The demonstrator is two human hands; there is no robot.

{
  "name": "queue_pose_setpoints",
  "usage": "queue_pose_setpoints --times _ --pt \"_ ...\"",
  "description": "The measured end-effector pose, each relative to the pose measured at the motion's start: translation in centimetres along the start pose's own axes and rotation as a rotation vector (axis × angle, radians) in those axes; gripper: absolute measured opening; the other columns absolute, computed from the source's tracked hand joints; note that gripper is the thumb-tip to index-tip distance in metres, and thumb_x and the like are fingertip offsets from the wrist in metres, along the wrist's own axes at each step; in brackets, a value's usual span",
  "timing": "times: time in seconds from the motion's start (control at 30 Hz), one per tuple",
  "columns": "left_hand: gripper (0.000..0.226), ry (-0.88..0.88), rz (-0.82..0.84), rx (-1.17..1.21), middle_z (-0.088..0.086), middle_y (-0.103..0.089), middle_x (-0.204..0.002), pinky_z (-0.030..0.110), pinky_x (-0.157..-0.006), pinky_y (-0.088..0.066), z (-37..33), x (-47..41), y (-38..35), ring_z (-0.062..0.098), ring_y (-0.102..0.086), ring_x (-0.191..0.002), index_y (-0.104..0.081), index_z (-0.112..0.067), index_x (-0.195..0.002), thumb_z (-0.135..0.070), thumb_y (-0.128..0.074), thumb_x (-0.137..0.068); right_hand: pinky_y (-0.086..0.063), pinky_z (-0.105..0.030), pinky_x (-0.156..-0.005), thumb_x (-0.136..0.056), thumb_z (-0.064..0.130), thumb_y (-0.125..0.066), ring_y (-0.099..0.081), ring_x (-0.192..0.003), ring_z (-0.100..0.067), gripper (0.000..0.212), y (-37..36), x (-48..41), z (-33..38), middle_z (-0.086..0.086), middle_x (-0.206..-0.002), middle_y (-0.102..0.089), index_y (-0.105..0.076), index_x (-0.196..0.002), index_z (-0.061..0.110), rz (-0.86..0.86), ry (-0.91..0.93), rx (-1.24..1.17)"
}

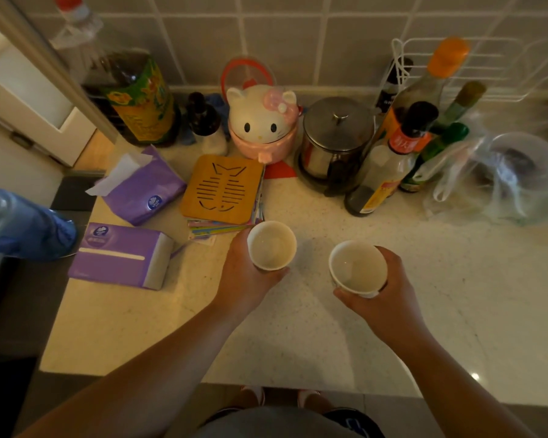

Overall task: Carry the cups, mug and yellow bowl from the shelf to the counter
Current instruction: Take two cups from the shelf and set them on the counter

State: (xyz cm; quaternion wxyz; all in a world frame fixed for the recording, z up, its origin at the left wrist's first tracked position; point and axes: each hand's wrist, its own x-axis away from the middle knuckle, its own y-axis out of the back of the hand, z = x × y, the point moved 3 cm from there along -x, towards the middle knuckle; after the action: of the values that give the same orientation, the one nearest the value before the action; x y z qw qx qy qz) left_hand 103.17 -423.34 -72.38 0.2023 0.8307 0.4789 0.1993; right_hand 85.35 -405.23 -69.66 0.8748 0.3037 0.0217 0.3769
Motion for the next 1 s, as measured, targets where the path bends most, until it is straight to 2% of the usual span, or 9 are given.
queue_pose_setpoints --times 0.1,0.2,0.3,0.43,0.53,0.63,0.67,0.83,1.0 --pt "0.098 -0.025 -0.008 -0.068 -0.015 -0.054 -0.124 0.038 -0.094 -0.048 0.0 0.1 0.4 0.009 -0.052 -0.114 -0.040 -0.038 -0.131 -0.052 -0.088 -0.047 -0.041 -0.014 -0.067 -0.046 0.052 -0.088 -0.051 -0.094 0.007 0.092 -0.3 -0.4 0.1 0.036 -0.105 -0.047 -0.028 -0.115 0.063 0.015 0.015 0.015" --pt "0.108 -0.048 -0.004 -0.269 -0.005 -0.051 -0.133 0.042 -0.100 -0.043 1.0 0.7 1.1 0.019 -0.047 -0.123 -0.034 -0.027 -0.140 -0.064 -0.082 -0.050 -0.038 -0.013 -0.069 -0.045 0.056 -0.086 -0.051 -0.093 0.007 0.092 -0.8 -1.1 0.4 0.038 -0.103 -0.044 -0.025 -0.113 0.066 0.038 0.022 0.016" --pt "0.113 -0.060 0.000 -0.544 0.006 -0.038 -0.150 0.046 -0.113 -0.029 2.8 1.9 1.9 0.027 -0.031 -0.140 -0.025 -0.020 -0.147 -0.078 -0.064 -0.059 -0.036 -0.013 -0.070 -0.045 0.057 -0.085 -0.050 -0.094 0.001 0.092 -1.4 -1.9 0.5 0.041 -0.103 -0.042 -0.024 -0.114 0.064 0.056 0.033 0.014" --pt "0.108 -0.034 0.046 -0.715 0.008 -0.022 -0.160 0.054 -0.116 -0.015 5.4 3.3 2.8 0.029 -0.014 -0.148 -0.019 -0.026 -0.150 -0.091 -0.037 -0.067 -0.034 -0.011 -0.070 -0.044 0.060 -0.081 -0.047 -0.096 0.018 0.092 -2.0 -2.7 0.8 0.055 -0.104 -0.037 -0.022 -0.114 0.068 0.069 0.054 -0.014" --pt "0.102 -0.047 0.056 -0.774 0.009 -0.021 -0.161 0.055 -0.117 -0.015 6.5 3.9 3.1 0.029 -0.014 -0.148 -0.021 -0.028 -0.150 -0.091 -0.033 -0.071 -0.033 -0.010 -0.071 -0.044 0.062 -0.080 -0.046 -0.098 0.020 0.093 -2.4 -3.2 0.9 0.056 -0.105 -0.036 -0.020 -0.115 0.069 0.083 0.061 -0.025" --pt "0.099 -0.060 0.054 -0.782 0.008 -0.022 -0.160 0.055 -0.116 -0.015 6.7 4.0 3.0 0.028 -0.016 -0.148 -0.022 -0.028 -0.150 -0.089 -0.034 -0.073 -0.034 -0.013 -0.073 -0.045 0.061 -0.080 -0.051 -0.097 0.002 0.094 -2.8 -3.7 0.6 0.042 -0.106 -0.042 -0.023 -0.119 0.065 0.088 0.062 -0.039" --pt "0.099 -0.060 0.051 -0.781 0.008 -0.022 -0.160 0.054 -0.116 -0.014 6.7 4.0 3.0 0.028 -0.015 -0.148 -0.022 -0.028 -0.150 -0.089 -0.034 -0.073 -0.034 -0.013 -0.073 -0.045 0.060 -0.080 -0.050 -0.098 0.002 0.094 -2.9 -3.9 0.5 0.041 -0.106 -0.042 -0.024 -0.121 0.063 0.088 0.064 -0.042" --pt "0.098 -0.062 0.054 -0.785 0.006 -0.017 -0.162 0.051 -0.118 -0.008 6.8 4.0 2.9 0.026 -0.009 -0.149 -0.019 -0.029 -0.150 -0.088 -0.033 -0.074 -0.031 -0.010 -0.069 -0.045 0.058 -0.082 -0.041 -0.096 0.030 0.092 -3.0 -4.4 0.3 0.059 -0.104 -0.035 -0.020 -0.111 0.073 0.071 0.051 -0.057" --pt "0.098 -0.058 0.058 -0.782 0.005 -0.012 -0.163 0.049 -0.118 -0.003 6.7 4.1 3.0 0.023 -0.004 -0.150 -0.016 -0.030 -0.151 -0.088 -0.033 -0.074 -0.031 -0.009 -0.069 -0.046 0.055 -0.083 -0.042 -0.094 0.026 0.097 -3.1 -4.4 -0.3 0.064 -0.101 -0.030 -0.026 -0.123 0.062 0.070 0.027 -0.055"
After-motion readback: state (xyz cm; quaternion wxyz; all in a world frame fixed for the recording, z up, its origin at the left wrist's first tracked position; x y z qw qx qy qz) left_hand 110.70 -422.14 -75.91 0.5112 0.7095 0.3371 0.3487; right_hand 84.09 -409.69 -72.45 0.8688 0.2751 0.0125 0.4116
